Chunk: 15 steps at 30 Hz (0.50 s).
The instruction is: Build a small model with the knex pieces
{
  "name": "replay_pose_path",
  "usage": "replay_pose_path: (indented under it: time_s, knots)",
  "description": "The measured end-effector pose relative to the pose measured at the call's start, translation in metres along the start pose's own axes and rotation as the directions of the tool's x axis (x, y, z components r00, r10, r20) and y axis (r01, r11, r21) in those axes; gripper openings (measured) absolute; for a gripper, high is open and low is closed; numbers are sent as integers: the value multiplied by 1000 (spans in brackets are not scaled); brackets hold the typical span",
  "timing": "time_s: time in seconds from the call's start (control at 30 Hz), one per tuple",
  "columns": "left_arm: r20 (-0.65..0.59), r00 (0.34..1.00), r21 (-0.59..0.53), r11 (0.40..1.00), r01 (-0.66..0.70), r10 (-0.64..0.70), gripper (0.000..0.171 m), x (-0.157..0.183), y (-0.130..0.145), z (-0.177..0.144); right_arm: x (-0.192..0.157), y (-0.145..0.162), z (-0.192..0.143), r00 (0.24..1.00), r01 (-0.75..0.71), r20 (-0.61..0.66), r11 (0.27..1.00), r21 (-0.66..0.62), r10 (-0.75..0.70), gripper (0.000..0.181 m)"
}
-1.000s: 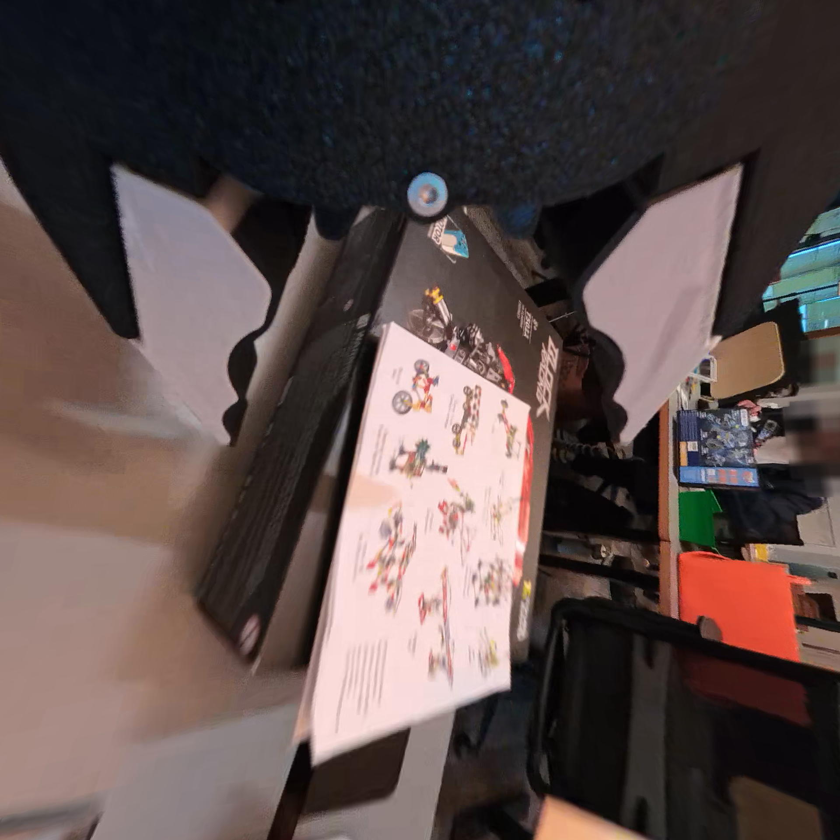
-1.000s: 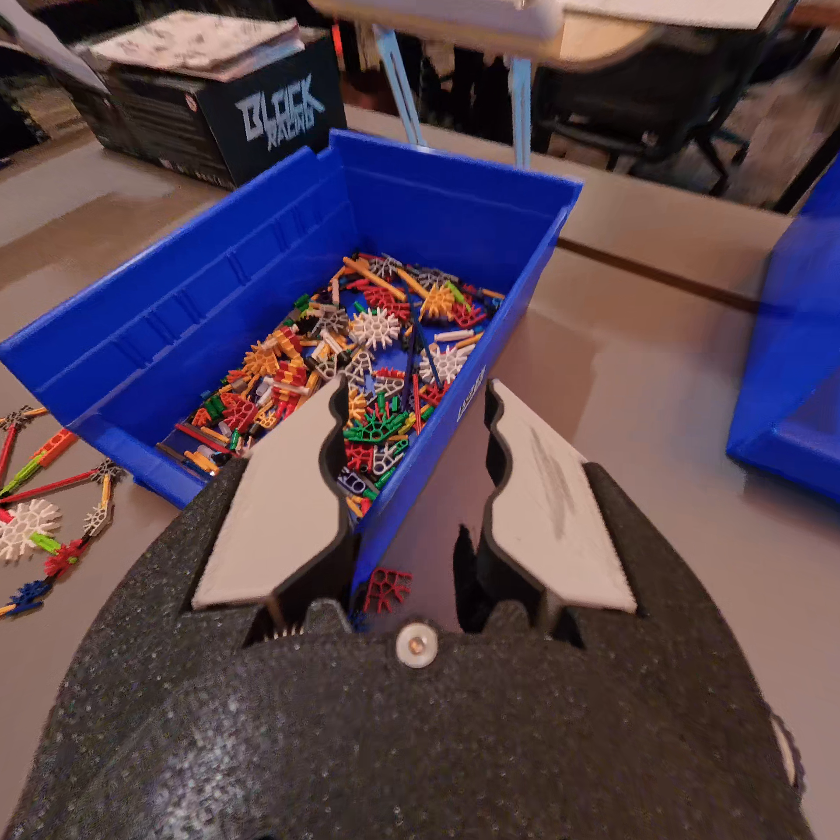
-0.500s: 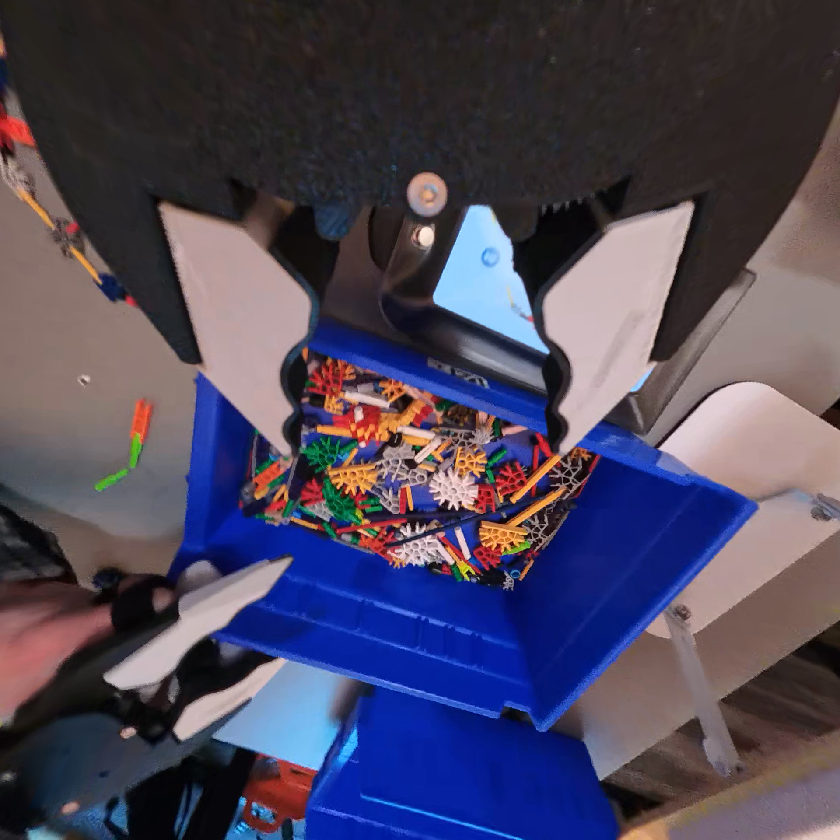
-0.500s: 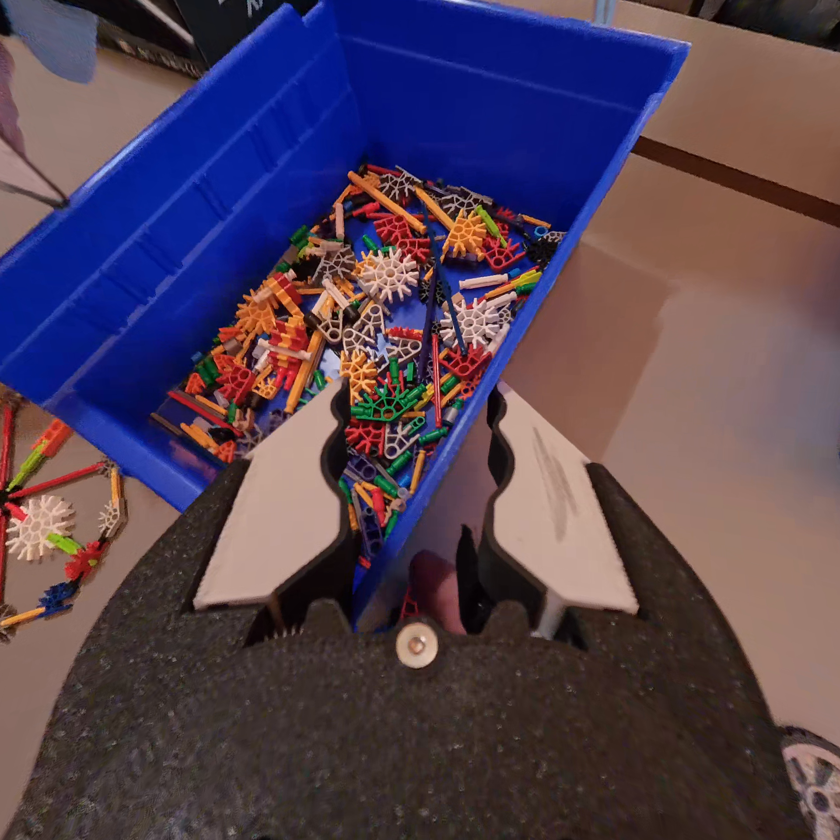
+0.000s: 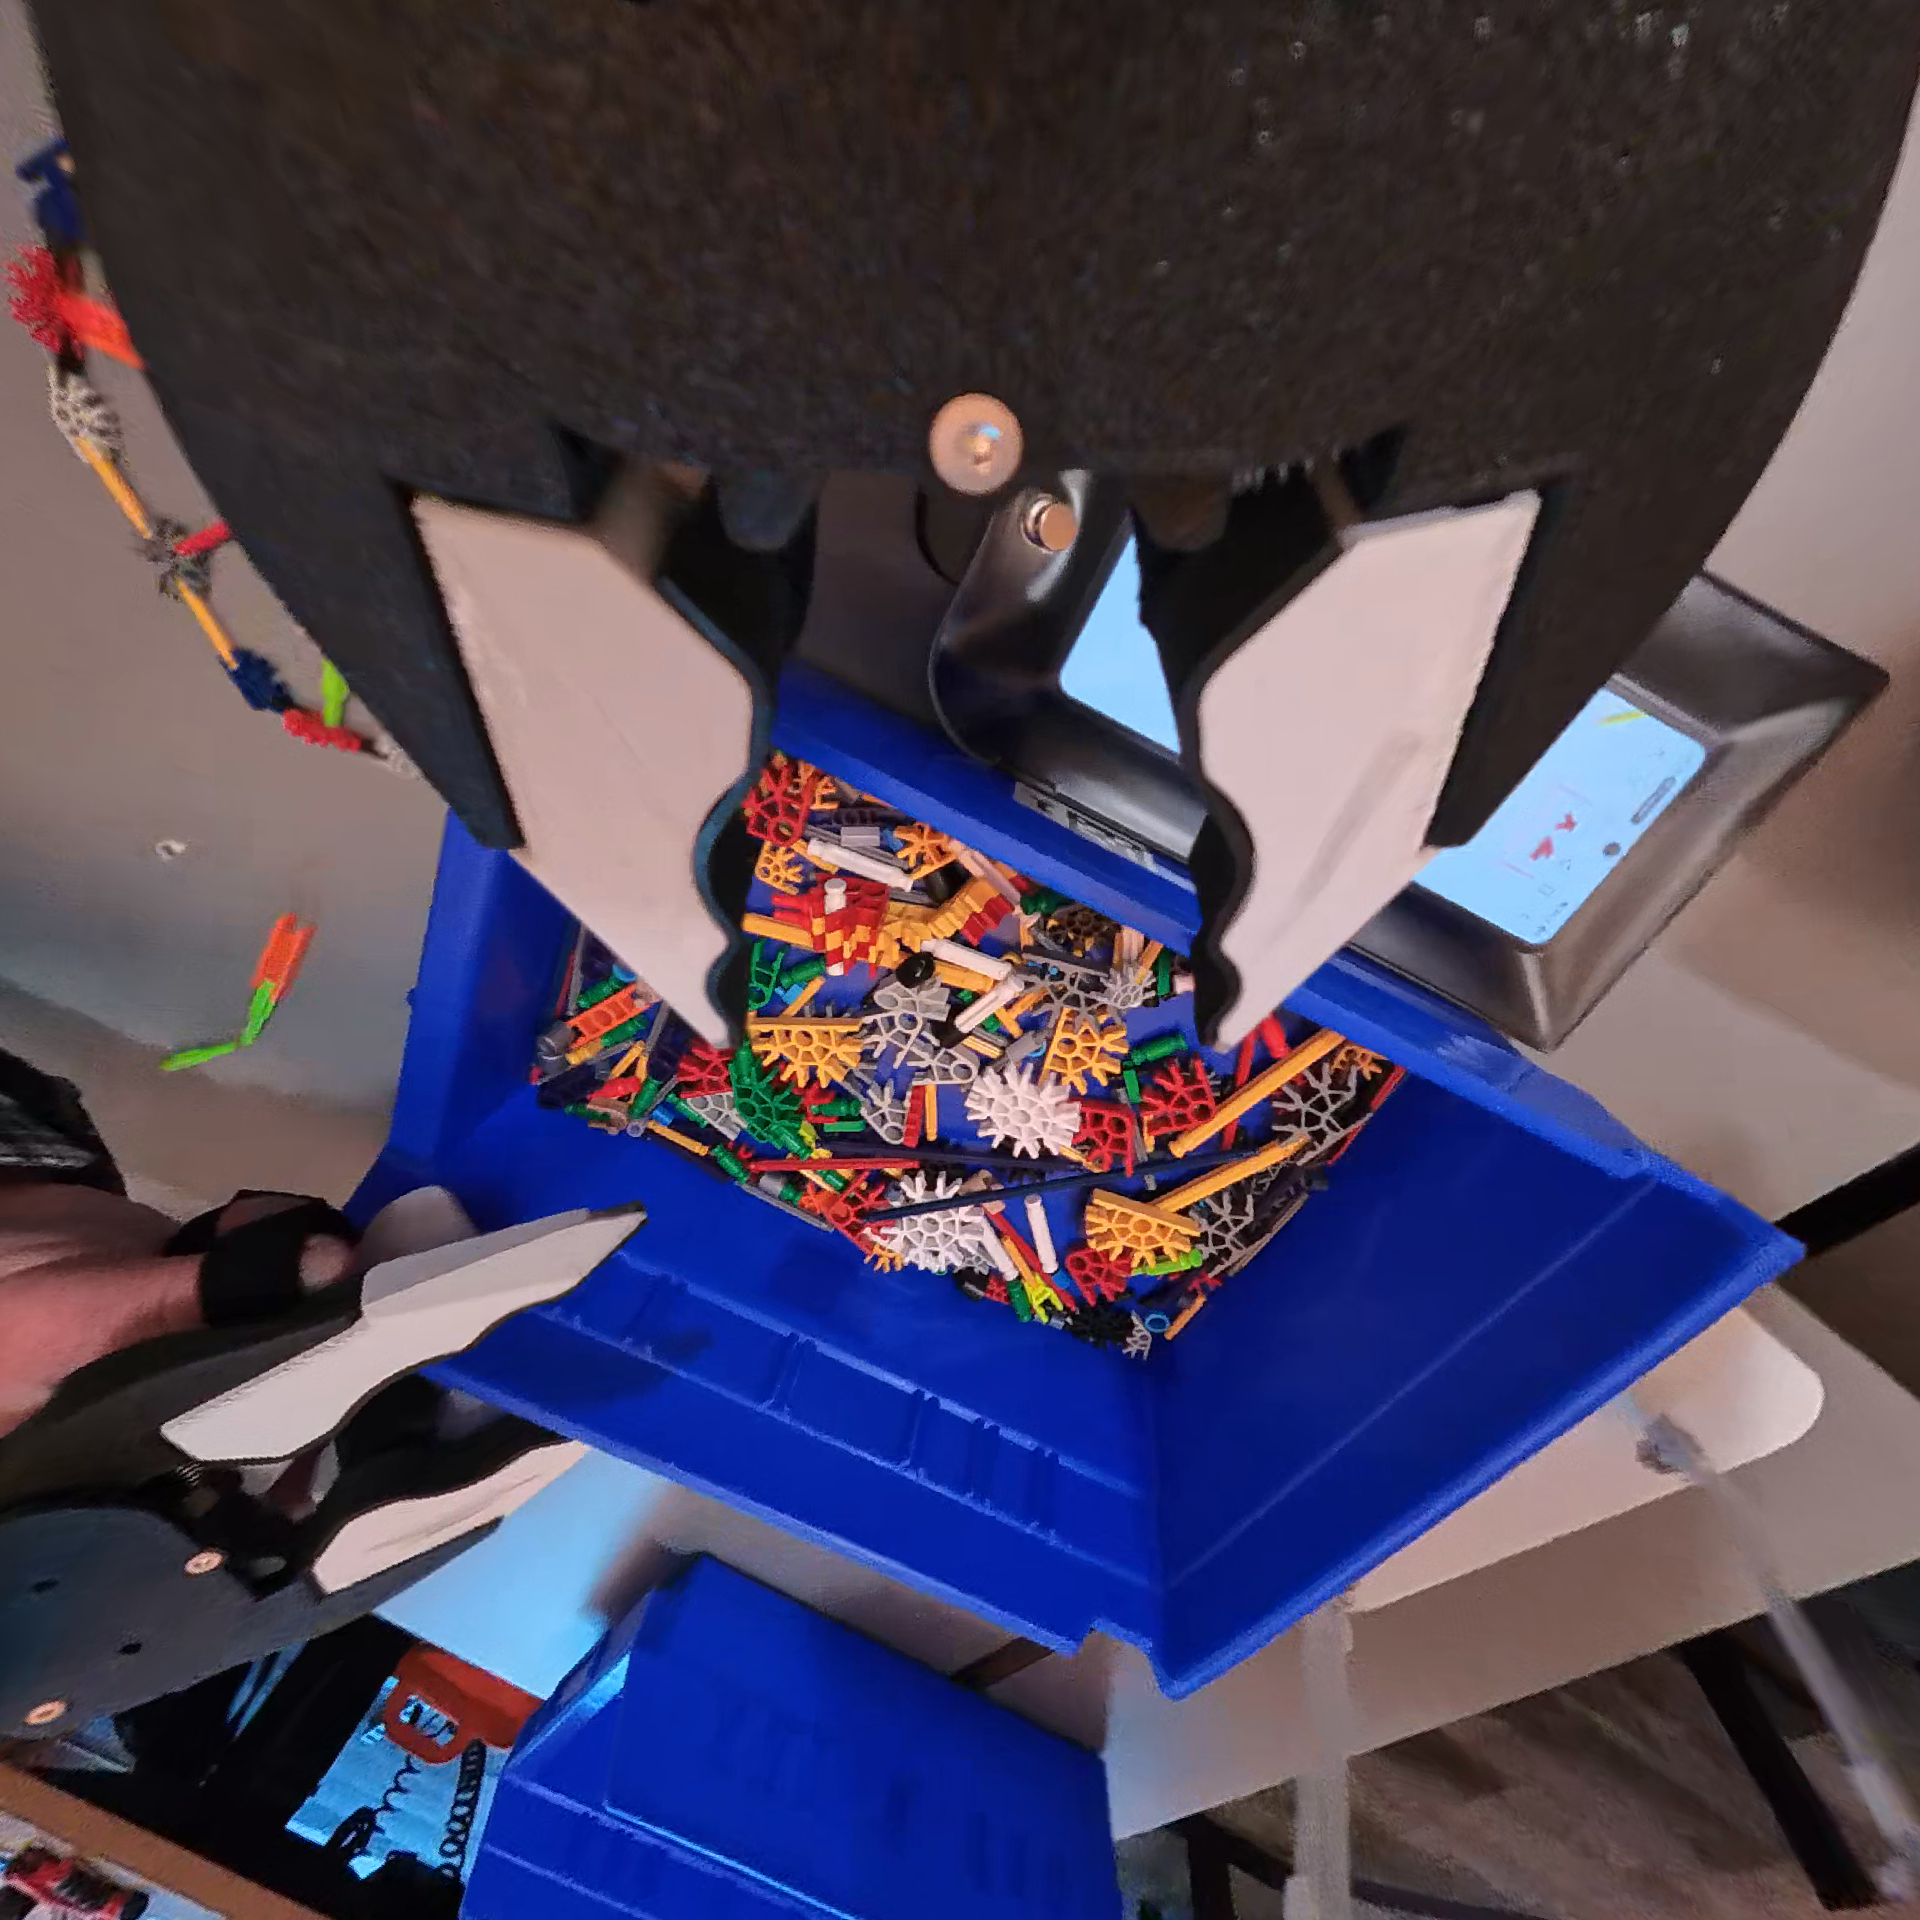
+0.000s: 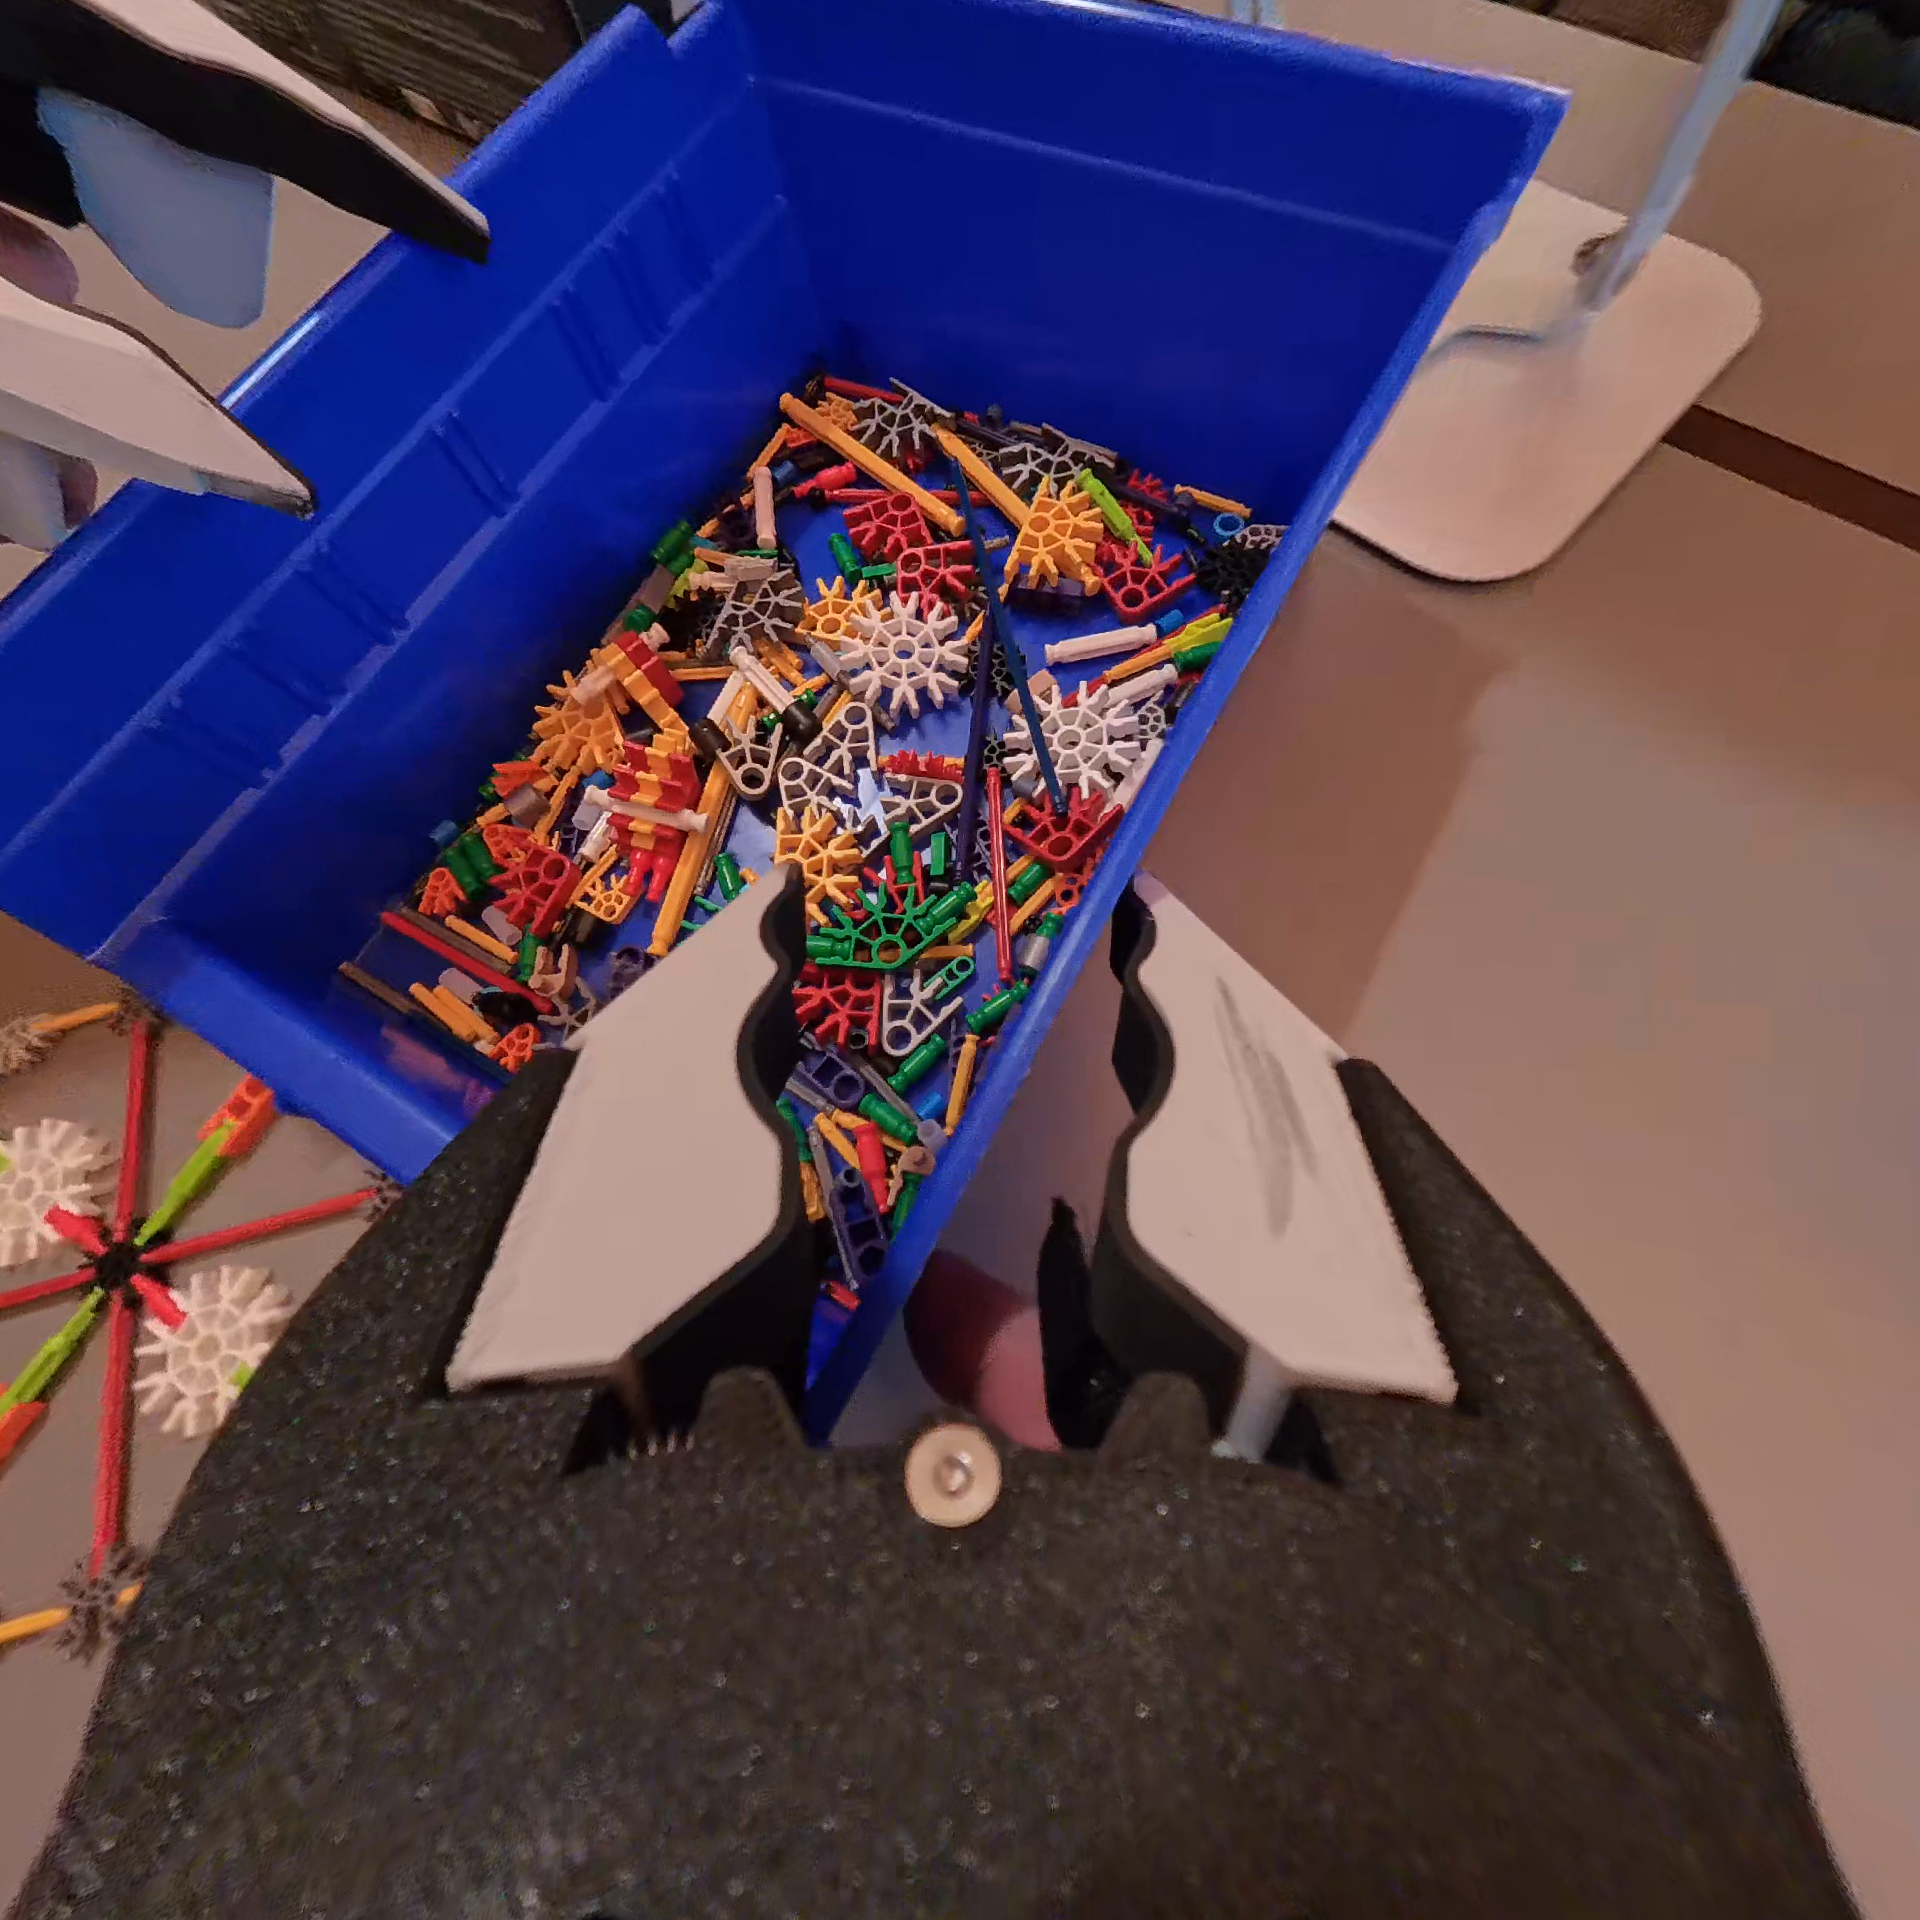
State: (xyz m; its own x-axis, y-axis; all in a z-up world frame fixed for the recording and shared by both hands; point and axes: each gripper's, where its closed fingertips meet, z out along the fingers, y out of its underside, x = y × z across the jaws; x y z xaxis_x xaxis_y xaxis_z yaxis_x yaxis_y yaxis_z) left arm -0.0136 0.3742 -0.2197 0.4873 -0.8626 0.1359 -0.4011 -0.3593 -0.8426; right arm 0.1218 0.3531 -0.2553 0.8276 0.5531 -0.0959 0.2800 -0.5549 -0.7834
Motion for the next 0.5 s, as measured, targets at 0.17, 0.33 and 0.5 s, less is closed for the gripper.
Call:
replay_pose_path:
  time_s: [0.17, 0.33, 0.5]
  knots:
    - [46, 999, 16, 1000, -1, 0, 82, -23, 10, -27, -27, -13, 19, 998, -9, 60, 1000, 1, 9, 60]
    - [49, 998, -5, 999, 37, -37, 81, -42, 25, -52, -55, -25, 37, 995, 4, 100, 1000, -4, -4, 64]
    - [132, 989, -95, 993, 77, -64, 74, -68, 43, -81, -94, -34, 53, 986, 26, 164, 1000, -12, -23, 72]
